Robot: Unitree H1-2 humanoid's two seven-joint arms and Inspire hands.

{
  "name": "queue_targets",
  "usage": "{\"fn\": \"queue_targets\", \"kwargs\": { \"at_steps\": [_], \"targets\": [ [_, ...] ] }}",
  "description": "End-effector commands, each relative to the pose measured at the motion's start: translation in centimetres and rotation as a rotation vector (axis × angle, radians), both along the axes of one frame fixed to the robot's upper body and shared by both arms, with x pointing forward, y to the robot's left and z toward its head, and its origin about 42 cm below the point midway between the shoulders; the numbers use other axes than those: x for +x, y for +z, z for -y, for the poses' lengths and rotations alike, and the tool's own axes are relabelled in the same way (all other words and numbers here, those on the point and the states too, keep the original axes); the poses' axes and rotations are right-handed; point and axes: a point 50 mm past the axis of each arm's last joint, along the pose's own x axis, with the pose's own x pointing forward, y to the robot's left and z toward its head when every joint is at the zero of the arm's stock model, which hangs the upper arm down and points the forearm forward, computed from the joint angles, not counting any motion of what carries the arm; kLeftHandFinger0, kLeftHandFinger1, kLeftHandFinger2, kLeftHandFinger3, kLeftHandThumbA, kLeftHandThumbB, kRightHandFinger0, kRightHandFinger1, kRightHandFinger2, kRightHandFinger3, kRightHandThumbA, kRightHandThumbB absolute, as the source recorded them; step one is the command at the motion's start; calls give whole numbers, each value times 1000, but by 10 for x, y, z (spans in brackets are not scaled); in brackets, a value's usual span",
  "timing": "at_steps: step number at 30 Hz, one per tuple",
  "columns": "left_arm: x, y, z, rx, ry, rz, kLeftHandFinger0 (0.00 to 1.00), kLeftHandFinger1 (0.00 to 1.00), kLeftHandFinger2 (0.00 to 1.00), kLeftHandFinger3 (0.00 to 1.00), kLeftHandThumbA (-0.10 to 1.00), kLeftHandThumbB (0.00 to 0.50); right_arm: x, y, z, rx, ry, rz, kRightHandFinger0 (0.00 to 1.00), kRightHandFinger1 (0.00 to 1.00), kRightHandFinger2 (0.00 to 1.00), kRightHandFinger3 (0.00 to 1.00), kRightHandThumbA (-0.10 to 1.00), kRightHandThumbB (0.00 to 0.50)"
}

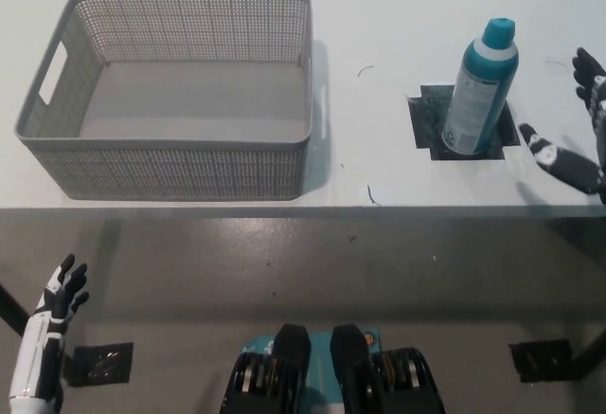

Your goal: Use the right hand to pick up an air purifying spray and put it inside a container

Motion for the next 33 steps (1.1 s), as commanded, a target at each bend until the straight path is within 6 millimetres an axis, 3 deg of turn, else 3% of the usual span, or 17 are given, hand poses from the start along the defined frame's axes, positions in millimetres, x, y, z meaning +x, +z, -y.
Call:
{"fn": "queue_targets", "kwargs": {
  "at_steps": [1, 7, 13, 16, 19, 27, 28, 29, 30, 31, 32, 33],
  "targets": [
    [-2, 8, -5, 9, 15, 38, 1000, 1000, 1000, 1000, 1000, 354, 31, 30, -1, -41, -14, -25, 1000, 1000, 1000, 1000, 838, 500],
    [-7, 6, -6, 24, 16, 39, 1000, 1000, 1000, 1000, 1000, 357, 71, 45, -20, -43, 9, -94, 1000, 1000, 1000, 1000, 980, 500],
    [-9, 9, -6, 22, 14, 42, 1000, 1000, 1000, 1000, 1000, 358, 98, 46, -39, -35, 34, -146, 1000, 1000, 1000, 1000, 973, 500],
    [-9, 9, -6, 20, 12, 43, 1000, 1000, 1000, 1000, 1000, 360, 107, 41, -46, -65, 34, -164, 1000, 1000, 1000, 1000, 995, 500],
    [-10, 10, -5, 21, 16, 45, 1000, 1000, 1000, 1000, 1000, 358, 117, 33, -56, 1, 75, -212, 1000, 1000, 1000, 1000, 916, 500],
    [-10, 10, -3, 6, 19, 47, 1000, 1000, 1000, 1000, 1000, 357, 128, 6, -73, 56, 46, -304, 1000, 1000, 1000, 1000, 902, 500],
    [-10, 10, -3, 3, 20, 48, 1000, 1000, 1000, 1000, 1000, 364, 129, 1, -76, 87, 29, -319, 1000, 1000, 1000, 1000, 806, 500],
    [-10, 10, -2, 0, 21, 48, 1000, 1000, 1000, 1000, 1000, 357, 129, -2, -77, 98, -2, -324, 1000, 1000, 1000, 1000, 608, 500],
    [-10, 9, -1, -2, 21, 47, 1000, 1000, 1000, 1000, 1000, 356, 128, -6, -78, 128, -76, -315, 956, 1000, 956, 1000, 28, 376],
    [-11, 8, -1, -1, 21, 44, 1000, 1000, 1000, 1000, 1000, 358, 127, -9, -78, 172, -138, -304, 629, 671, 729, 1000, 51, 428],
    [-11, 8, 0, -4, 19, 44, 1000, 1000, 1000, 1000, 1000, 363, 125, -12, -78, 219, -176, -277, 555, 592, 643, 881, -70, 409],
    [-11, 8, 0, -6, 20, 45, 1000, 1000, 1000, 1000, 1000, 359, 124, -16, -80, 260, -200, -256, 515, 545, 581, 693, -94, 378]
  ]
}}
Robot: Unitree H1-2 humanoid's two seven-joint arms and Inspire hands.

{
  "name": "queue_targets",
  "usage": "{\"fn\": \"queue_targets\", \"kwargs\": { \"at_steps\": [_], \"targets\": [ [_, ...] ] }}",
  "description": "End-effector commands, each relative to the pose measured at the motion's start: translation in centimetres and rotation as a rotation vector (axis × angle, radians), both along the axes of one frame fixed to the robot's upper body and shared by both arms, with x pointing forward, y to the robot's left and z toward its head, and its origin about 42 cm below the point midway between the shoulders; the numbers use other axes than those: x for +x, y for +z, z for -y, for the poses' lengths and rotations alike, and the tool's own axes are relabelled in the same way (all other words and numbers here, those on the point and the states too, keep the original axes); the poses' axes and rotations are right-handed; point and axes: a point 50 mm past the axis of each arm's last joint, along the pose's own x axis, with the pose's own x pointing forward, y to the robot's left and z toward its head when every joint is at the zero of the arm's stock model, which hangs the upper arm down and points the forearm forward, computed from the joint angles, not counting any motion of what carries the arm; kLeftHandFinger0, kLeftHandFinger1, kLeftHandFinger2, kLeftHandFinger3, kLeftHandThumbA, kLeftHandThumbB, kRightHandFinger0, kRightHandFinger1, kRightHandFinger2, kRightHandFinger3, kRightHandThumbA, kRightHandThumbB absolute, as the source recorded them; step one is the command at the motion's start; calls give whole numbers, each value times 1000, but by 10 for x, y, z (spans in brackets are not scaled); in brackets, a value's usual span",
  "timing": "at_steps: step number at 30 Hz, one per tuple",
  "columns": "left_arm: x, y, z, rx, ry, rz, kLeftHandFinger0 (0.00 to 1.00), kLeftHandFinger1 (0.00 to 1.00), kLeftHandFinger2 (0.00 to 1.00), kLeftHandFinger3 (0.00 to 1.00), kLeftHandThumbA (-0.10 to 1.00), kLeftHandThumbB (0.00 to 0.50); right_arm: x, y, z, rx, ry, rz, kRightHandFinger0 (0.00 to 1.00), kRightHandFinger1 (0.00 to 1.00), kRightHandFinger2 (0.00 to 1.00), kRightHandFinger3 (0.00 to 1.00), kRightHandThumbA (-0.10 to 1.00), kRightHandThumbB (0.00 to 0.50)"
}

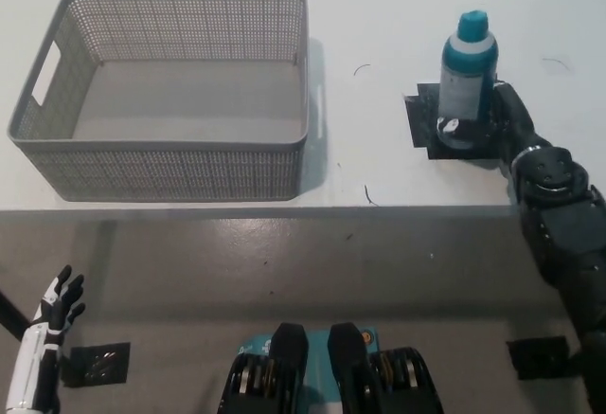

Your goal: Use the right hand to pick up an air purifying spray and put it inside a container

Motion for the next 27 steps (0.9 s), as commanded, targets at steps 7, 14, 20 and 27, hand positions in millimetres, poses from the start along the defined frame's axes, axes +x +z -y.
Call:
{"fn": "queue_targets", "kwargs": {
  "at_steps": [7, 14, 20, 27],
  "targets": [
    [-2, 13, -4, 2, 13, 55, 1000, 1000, 1000, 1000, 1000, 354, 11, 41, -36, 214, -152, 255, 408, 438, 478, 475, -100, 370],
    [-3, 12, -5, 24, 1, 47, 1000, 1000, 1000, 1000, 1000, 361, 17, 132, -88, 237, -32, 475, 457, 447, 498, 503, -100, 365],
    [0, 13, -1, 31, 2, 48, 1000, 1000, 1000, 1000, 1000, 349, 3, 212, -153, 210, 140, 622, 435, 403, 442, 434, -100, 417],
    [0, 11, 7, 43, -15, 44, 1000, 1000, 1000, 1000, 1000, 339, -18, 224, -220, 192, 284, 636, 432, 392, 430, 424, -100, 405]
  ]
}}
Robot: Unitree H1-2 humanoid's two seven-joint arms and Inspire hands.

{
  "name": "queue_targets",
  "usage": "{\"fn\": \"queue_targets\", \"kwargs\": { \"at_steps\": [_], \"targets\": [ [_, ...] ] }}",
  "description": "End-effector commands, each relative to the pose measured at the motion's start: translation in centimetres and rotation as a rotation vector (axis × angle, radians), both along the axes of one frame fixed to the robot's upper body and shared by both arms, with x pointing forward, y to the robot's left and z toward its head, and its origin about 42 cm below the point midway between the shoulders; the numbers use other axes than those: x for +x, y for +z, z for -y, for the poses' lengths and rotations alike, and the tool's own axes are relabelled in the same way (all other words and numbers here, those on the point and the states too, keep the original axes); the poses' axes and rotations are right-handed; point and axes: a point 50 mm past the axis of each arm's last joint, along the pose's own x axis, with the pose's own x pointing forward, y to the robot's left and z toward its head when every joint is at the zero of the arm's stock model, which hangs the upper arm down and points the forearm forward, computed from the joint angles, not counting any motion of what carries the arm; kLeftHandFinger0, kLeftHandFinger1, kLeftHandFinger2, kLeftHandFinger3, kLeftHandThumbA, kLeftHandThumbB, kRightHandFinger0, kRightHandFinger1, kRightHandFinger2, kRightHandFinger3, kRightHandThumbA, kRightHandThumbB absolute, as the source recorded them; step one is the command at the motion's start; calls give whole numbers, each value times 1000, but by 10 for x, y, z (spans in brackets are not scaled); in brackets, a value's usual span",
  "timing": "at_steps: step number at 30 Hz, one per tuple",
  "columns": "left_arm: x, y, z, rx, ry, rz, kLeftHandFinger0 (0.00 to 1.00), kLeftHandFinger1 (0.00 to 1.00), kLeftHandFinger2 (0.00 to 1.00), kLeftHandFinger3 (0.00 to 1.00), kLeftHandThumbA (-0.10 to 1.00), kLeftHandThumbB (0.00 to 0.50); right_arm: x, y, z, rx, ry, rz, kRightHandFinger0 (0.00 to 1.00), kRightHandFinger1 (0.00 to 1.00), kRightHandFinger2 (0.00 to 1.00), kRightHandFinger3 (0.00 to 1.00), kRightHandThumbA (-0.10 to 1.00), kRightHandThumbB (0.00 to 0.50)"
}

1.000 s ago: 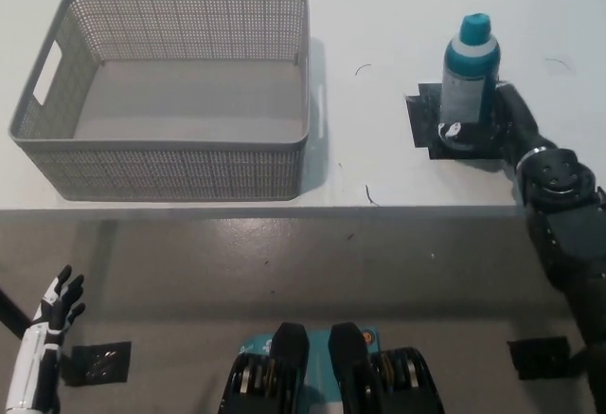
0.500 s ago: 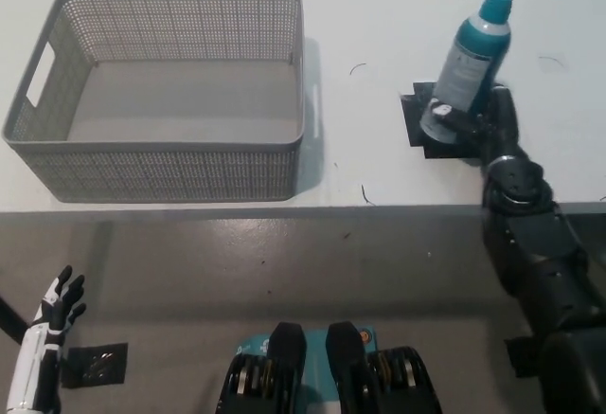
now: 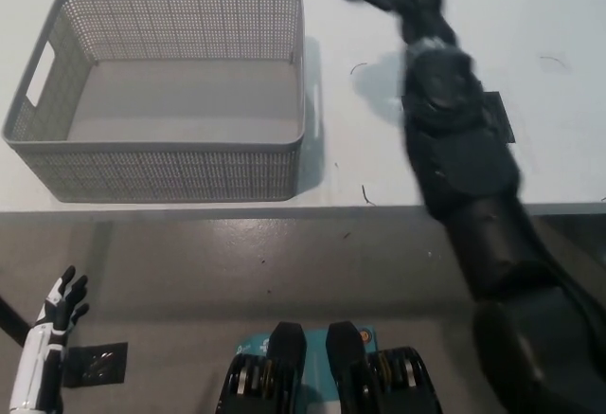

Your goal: Use the right hand to pick up an air purifying spray and put it inside a container

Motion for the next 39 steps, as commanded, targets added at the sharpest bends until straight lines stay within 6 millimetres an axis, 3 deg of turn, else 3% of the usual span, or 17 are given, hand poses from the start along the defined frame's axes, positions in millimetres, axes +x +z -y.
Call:
{"fn": "queue_targets", "kwargs": {
  "at_steps": [1, 6, 8, 9, 16, 22, 26, 27, 28, 29, 30, 31, 33, 34, 39],
  "targets": [
    [1, 10, 5, 31, -11, 46, 1000, 1000, 1000, 1000, 1000, 331, -15, 46, -48, -42, 100, 120, 432, 398, 434, 426, -100, 409],
    [6, 15, 4, 34, -36, 45, 1000, 1000, 1000, 1000, 1000, 334, -21, 30, -77, -98, 116, 145, 330, 345, 410, 381, -100, 439],
    [8, 16, 6, 36, -41, 48, 1000, 1000, 1000, 1000, 1000, 331, -21, 26, -82, -119, 111, 128, 293, 319, 399, 367, -100, 433],
    [7, 15, 9, 26, -42, 45, 1000, 1000, 1000, 1000, 1000, 328, -22, 14, -91, -147, 128, 74, 244, 282, 389, 368, -100, 419],
    [6, 14, 14, 28, -41, 46, 1000, 1000, 1000, 1000, 1000, 308, -21, -33, -106, -191, 160, -33, 373, 363, 413, 410, -100, 398],
    [6, 14, 12, 30, -45, 43, 1000, 1000, 1000, 1000, 1000, 329, -19, -56, -100, -188, 166, -87, 384, 397, 437, 433, -100, 385],
    [5, 14, 11, 27, -49, 39, 1000, 1000, 1000, 1000, 1000, 314, -19, -65, -96, -163, 166, -97, 397, 396, 423, 422, -100, 398],
    [5, 13, 11, 27, -49, 40, 1000, 1000, 1000, 1000, 1000, 314, -19, -66, -95, -143, 164, -99, 417, 415, 442, 429, -100, 414],
    [4, 13, 11, 29, -48, 42, 1000, 1000, 1000, 1000, 1000, 315, -19, -67, -94, -132, 167, -110, 475, 490, 516, 500, -33, 432],
    [4, 13, 10, 26, -42, 39, 1000, 1000, 1000, 1000, 1000, 333, -19, -68, -93, -130, 177, -114, 637, 717, 814, 844, 127, 490],
    [4, 13, 10, 24, -40, 38, 1000, 1000, 1000, 1000, 1000, 334, -19, -68, -93, -129, 179, -113, 648, 733, 834, 873, 131, 490],
    [4, 13, 11, 22, -39, 37, 1000, 1000, 1000, 1000, 1000, 325, -19, -68, -92, -96, 203, -123, 768, 860, 1000, 1000, 189, 500],
    [1, 10, 11, 23, -43, 32, 1000, 1000, 1000, 1000, 1000, 309, -19, -71, -90, -86, 213, -130, 897, 964, 1000, 1000, 265, 500],
    [1, 10, 11, 24, -43, 30, 1000, 1000, 1000, 1000, 1000, 307, -19, -70, -90, -85, 216, -134, 931, 971, 1000, 1000, 287, 500],
    [-1, 9, 11, 21, -44, 28, 1000, 1000, 1000, 1000, 1000, 304, -21, -64, -92, -97, 240, -117, 980, 984, 1000, 1000, 351, 500]
  ]
}}
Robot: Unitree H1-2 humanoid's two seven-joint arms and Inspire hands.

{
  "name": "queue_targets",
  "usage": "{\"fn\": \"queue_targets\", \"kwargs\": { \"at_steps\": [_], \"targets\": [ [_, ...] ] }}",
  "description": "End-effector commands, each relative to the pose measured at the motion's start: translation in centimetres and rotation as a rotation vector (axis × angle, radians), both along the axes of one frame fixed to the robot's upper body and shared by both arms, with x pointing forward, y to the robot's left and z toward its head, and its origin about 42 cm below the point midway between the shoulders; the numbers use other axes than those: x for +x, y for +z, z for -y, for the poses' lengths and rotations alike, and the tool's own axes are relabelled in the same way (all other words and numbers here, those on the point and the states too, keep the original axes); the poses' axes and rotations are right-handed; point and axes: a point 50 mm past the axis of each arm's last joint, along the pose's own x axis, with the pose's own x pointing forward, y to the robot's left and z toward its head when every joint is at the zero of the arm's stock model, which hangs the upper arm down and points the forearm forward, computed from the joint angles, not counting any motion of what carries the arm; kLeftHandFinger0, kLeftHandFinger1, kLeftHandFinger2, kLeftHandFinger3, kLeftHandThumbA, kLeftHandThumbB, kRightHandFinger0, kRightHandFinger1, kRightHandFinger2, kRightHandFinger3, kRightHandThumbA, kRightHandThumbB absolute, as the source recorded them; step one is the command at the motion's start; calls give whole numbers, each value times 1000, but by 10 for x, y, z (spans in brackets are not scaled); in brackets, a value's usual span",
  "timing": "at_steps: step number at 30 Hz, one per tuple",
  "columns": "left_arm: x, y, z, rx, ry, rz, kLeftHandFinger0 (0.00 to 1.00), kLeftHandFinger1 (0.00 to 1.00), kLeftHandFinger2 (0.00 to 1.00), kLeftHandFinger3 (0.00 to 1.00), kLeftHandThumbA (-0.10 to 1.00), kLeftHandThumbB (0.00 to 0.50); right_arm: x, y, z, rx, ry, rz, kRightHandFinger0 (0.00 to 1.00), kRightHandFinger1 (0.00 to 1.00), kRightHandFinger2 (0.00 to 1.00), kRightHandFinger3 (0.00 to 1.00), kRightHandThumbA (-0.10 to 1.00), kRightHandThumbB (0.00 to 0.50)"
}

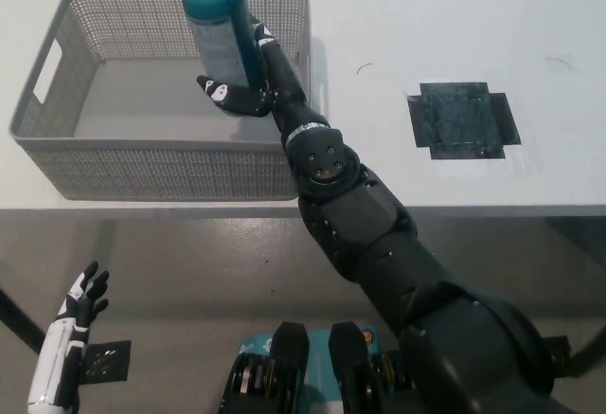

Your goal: Use the right hand to pick up an air purifying spray and put it inside a container

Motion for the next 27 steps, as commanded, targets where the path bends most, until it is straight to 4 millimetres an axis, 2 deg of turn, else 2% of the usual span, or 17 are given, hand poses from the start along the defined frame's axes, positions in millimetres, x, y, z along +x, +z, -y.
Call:
{"fn": "queue_targets", "kwargs": {
  "at_steps": [1, 4, 5, 10, 14, 17, 19, 21, 23, 24, 27],
  "targets": [
    [-3, 7, -3, 10, 3, 32, 1000, 1000, 1000, 1000, 1000, 302, -1, 41, -13, 88, 79, 130, 966, 981, 1000, 1000, 344, 500],
    [-5, 4, -3, 10, 4, 21, 1000, 1000, 1000, 1000, 1000, 318, -3, 44, -15, 100, 92, 138, 1000, 996, 1000, 1000, 364, 500],
    [-5, 3, -3, 9, 8, 17, 1000, 1000, 1000, 1000, 1000, 308, -3, 46, -15, 92, 95, 149, 1000, 1000, 1000, 1000, 395, 500],
    [-7, 3, -4, 2, 5, 18, 1000, 1000, 1000, 1000, 1000, 268, -6, 53, -16, 89, 110, 191, 1000, 1000, 1000, 1000, 415, 500],
    [-7, 3, -4, -2, 10, 15, 1000, 1000, 1000, 1000, 1000, 264, -6, 59, -13, 106, 121, 196, 1000, 1000, 1000, 1000, 407, 500],
    [-7, 3, -4, 2, 10, 17, 1000, 1000, 1000, 1000, 1000, 265, -4, 68, -3, 127, 135, 230, 1000, 1000, 1000, 1000, 405, 500],
    [-13, 0, -3, 11, 15, 6, 1000, 1000, 1000, 1000, 1000, 264, -6, 75, 8, 104, 130, 263, 1000, 1000, 1000, 1000, 468, 500],
    [-10, 1, -3, 4, 16, 0, 1000, 1000, 1000, 1000, 1000, 281, -4, 99, 24, 135, 111, 328, 1000, 1000, 1000, 1000, 426, 500],
    [-11, 1, -3, 8, 18, -3, 1000, 1000, 1000, 1000, 1000, 276, -8, 121, 41, 180, 119, 372, 1000, 1000, 1000, 1000, 419, 500],
    [-10, 2, -4, 6, 20, 0, 1000, 1000, 1000, 1000, 1000, 277, -11, 136, 52, 219, 135, 399, 1000, 1000, 1000, 1000, 372, 500],
    [-10, 0, -4, 7, 18, 2, 1000, 1000, 1000, 1000, 1000, 273, -24, 172, 85, 227, 130, 508, 1000, 1000, 1000, 1000, 365, 500]
  ]
}}
